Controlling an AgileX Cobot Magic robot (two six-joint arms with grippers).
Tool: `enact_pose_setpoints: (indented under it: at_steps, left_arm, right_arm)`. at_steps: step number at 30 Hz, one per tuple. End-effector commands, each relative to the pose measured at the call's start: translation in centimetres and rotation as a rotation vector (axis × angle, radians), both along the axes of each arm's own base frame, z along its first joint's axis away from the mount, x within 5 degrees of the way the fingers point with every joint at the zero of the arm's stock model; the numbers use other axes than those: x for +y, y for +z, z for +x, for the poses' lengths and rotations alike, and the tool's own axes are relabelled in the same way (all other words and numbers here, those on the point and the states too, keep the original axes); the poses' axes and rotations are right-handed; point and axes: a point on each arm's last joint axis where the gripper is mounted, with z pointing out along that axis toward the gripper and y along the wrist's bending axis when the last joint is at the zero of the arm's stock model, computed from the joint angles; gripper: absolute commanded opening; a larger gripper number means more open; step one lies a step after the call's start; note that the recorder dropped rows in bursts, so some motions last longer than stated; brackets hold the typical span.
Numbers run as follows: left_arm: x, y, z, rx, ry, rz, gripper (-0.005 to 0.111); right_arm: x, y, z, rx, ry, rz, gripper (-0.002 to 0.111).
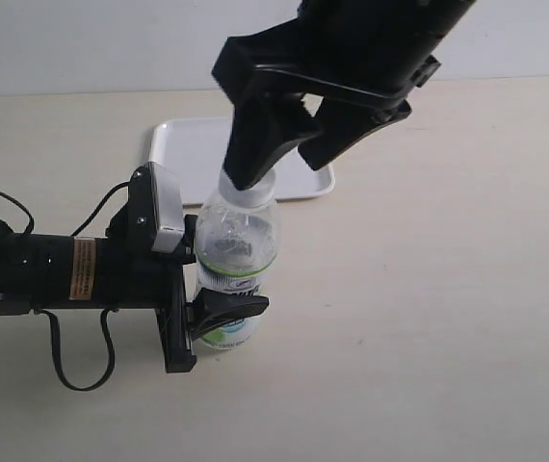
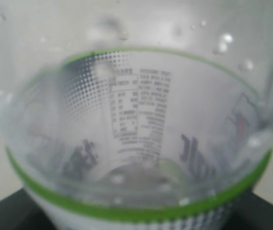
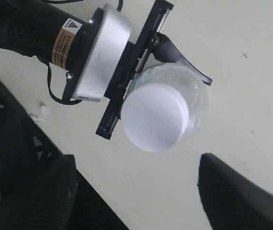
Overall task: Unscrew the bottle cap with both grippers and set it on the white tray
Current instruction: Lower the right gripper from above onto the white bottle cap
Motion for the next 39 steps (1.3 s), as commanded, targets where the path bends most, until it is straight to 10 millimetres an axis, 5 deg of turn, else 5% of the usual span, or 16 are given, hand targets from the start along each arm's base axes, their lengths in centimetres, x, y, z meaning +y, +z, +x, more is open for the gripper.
enact_pose_setpoints:
  at_steps: [1,8,13,24,32,39]
  left_arm:
    - [-0.3,0.8,0.0,-0.017,-0.017,-0.042,0.000]
    - [-0.3,0.8,0.0,-0.016,-0.016,-0.040,0.000]
    - [-0.3,0.8,0.0,0.010,-0.006,-0.046,0.000]
    - [-0.3,0.8,0.0,0.010,-0.006,-0.046,0.000]
    - [-0.3,0.8,0.0,0.007,-0.010,-0.044,0.000]
    - [-0.3,0.8,0.0,0.007,-0.009,-0.043,0.000]
  right_arm:
    - [1.9,0.0,0.9,-0.022,0.036,-0.004,0.071]
    - [2.8,0.1,1.8,-0.105,-0.001,-0.134,0.071]
    - [4.5,-0.1,0.5,-0.139,0.070,-0.174,0.071]
    - [4.0,-0.3,1.0,-0.181,0.036,-0.246,0.070]
    - [5.1,-2.9,2.1,-0.113,0.051,-0.273,0.070]
    - [4.9,-1.9,1.9,-0.136,0.047,-0.257,0.070]
